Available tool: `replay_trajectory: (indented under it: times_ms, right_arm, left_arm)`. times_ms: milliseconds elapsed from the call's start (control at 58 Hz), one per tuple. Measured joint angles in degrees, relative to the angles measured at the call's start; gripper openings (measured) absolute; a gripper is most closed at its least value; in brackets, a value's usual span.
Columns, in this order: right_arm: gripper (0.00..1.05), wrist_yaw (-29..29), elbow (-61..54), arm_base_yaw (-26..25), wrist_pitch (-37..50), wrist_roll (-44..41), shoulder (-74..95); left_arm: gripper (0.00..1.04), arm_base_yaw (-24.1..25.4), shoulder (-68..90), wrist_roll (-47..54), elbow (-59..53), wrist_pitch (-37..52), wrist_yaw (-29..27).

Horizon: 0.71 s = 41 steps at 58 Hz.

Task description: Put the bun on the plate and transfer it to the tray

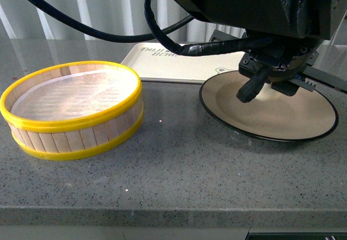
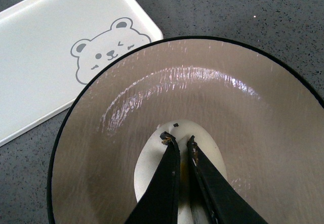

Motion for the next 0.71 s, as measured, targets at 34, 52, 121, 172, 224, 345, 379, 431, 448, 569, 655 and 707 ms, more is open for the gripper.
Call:
replay_trajectory:
  times_ms: [34,52,121,172,224,345,379,431,448,569,655,707]
  right_arm:
    - [0.96,0.0,0.0,0.0,0.0,0.0,0.0]
    - [0.96,0.0,0.0,0.0,0.0,0.0,0.0]
    - [0.96,0.0,0.0,0.0,0.0,0.0,0.0]
    - [0.96,0.0,0.0,0.0,0.0,0.0,0.0]
    - [0.96,0.0,0.0,0.0,0.0,0.0,0.0]
    - [0.96,0.0,0.0,0.0,0.0,0.0,0.0]
    - [0.96,0.0,0.0,0.0,0.0,0.0,0.0]
    - [0.96,0.0,0.0,0.0,0.0,0.0,0.0]
    - [0.96,0.0,0.0,0.0,0.0,0.0,0.0]
    - [0.96,0.0,0.0,0.0,0.0,0.0,0.0]
    - [0.96,0.0,0.0,0.0,0.0,0.0,0.0]
    - [0.96,0.0,0.0,0.0,0.0,0.0,0.0]
  left_arm:
    - [0.05,0.0,0.1,-0.4,0.1,-0.3,0.0]
    - [0.06,0.0,0.1,-0.6,0.1,-0.3,0.0]
    - [0.17,0.1,0.2,-1.0,0.2,-0.5,0.0]
    - [0.24,0.1,0.2,-1.4,0.2,-0.7,0.3]
    - [0.31,0.1,0.2,-1.8,0.2,-0.8,0.5]
    - [0.49,0.1,0.2,-2.7,0.3,-1.0,1.0]
    - [0.54,0.2,0.2,-2.9,0.3,-1.0,1.0]
    - [0.62,0.2,0.2,-3.0,0.3,-1.1,1.0]
    - [0.65,0.2,0.2,-3.0,0.3,-1.1,1.2]
    - [0.83,0.4,0.0,-3.2,0.3,-1.1,1.2]
    - [0.95,0.6,-0.3,-3.5,0.3,-1.1,1.1]
    - [1.00,0.9,-0.6,-3.5,0.3,-1.1,0.9]
